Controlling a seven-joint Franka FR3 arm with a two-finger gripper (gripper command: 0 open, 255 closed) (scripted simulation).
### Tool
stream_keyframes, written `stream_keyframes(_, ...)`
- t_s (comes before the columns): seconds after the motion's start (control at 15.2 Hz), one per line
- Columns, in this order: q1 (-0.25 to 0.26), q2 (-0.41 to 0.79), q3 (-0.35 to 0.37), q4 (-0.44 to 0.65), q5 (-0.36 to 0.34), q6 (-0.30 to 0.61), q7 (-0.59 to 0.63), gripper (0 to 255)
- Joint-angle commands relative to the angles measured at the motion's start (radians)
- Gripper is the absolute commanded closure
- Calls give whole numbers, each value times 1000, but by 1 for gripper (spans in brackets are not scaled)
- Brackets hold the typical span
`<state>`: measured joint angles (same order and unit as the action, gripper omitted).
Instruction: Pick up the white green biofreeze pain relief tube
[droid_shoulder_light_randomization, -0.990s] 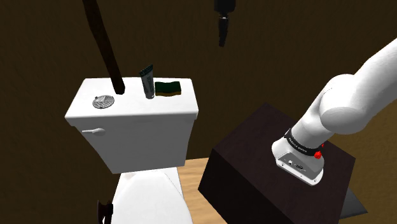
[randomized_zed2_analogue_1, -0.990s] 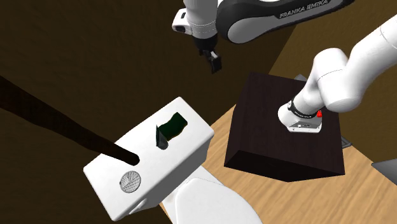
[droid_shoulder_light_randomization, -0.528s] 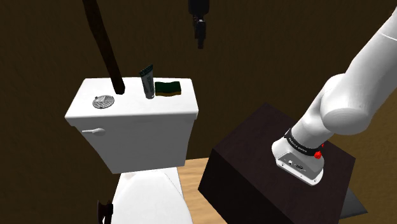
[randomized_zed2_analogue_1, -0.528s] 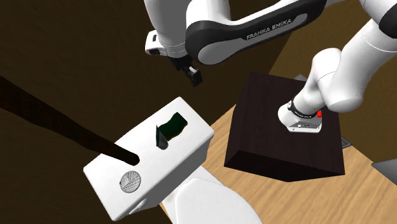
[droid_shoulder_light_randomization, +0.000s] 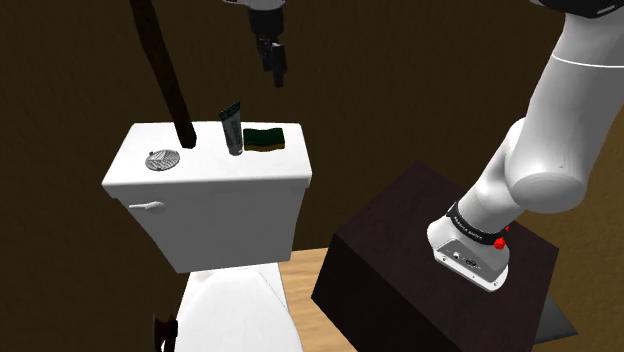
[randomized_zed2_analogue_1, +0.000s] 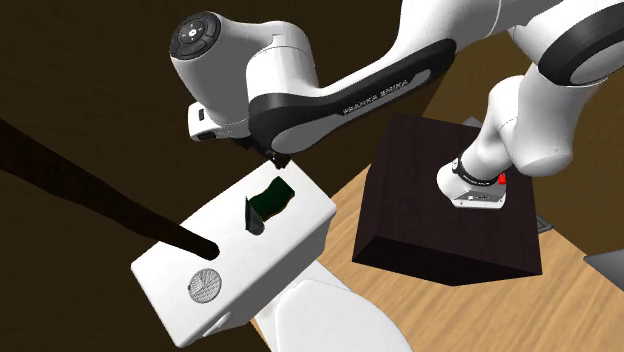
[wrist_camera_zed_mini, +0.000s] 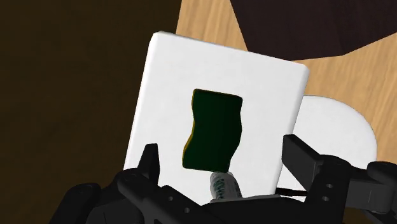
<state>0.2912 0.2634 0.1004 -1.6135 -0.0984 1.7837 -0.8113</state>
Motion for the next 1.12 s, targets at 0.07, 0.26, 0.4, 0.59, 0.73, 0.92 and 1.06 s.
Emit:
stream_keyframes(0.07, 29, 82, 28, 99, -12, -15, -49, 0)
stream_keyframes(0.26, 61, 163, 54, 197, -27, -30, -97, 0)
stream_keyframes(0.4, 73, 191, 63, 232, -33, -37, -114, 0)
stream_keyframes(0.59, 72, 195, 62, 198, -34, 1, -111, 0)
stream_keyframes(0.73, 71, 199, 61, 177, -36, 26, -109, 0)
stream_keyframes(0.92, 71, 205, 60, 152, -37, 57, -106, 0)
stream_keyframes(1.06, 70, 203, 60, 149, -37, 58, -107, 255)
